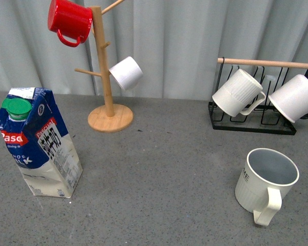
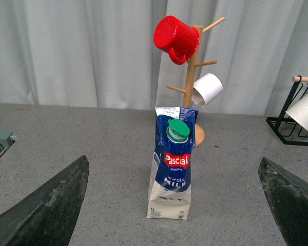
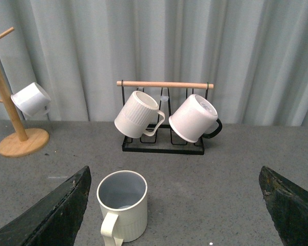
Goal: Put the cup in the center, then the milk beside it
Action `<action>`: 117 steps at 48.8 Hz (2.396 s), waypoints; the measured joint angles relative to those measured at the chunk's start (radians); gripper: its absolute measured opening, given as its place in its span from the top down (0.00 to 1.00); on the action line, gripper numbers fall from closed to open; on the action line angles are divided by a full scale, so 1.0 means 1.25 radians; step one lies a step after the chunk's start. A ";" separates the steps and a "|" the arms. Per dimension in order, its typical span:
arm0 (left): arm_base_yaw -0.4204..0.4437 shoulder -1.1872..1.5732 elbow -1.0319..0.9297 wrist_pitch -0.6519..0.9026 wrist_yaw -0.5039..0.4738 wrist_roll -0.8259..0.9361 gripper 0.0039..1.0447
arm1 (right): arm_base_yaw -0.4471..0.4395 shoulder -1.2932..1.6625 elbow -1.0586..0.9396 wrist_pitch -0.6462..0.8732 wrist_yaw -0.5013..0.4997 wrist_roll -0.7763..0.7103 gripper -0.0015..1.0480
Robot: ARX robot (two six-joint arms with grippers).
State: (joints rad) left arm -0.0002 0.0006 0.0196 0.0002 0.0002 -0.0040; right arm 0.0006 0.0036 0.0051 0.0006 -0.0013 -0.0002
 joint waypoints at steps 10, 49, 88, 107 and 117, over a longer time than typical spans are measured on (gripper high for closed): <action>0.000 0.000 0.000 0.000 0.000 0.000 0.06 | 0.000 0.000 0.000 0.000 0.000 0.000 0.09; 0.000 0.000 0.000 0.000 0.000 0.000 0.06 | 0.000 0.000 0.000 0.000 0.000 0.000 0.09; 0.000 0.000 0.000 0.000 0.000 0.000 0.06 | 0.000 0.000 0.000 0.000 0.000 0.000 0.09; 0.000 0.000 0.000 0.000 0.000 0.000 0.06 | 0.000 0.000 0.000 0.000 0.000 0.000 0.09; 0.000 0.000 0.000 0.000 0.000 0.000 0.06 | 0.036 0.118 0.007 0.018 0.152 -0.078 0.09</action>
State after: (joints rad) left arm -0.0002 0.0006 0.0196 0.0002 0.0002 -0.0040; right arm 0.0460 0.1516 0.0139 0.0235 0.1886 -0.0982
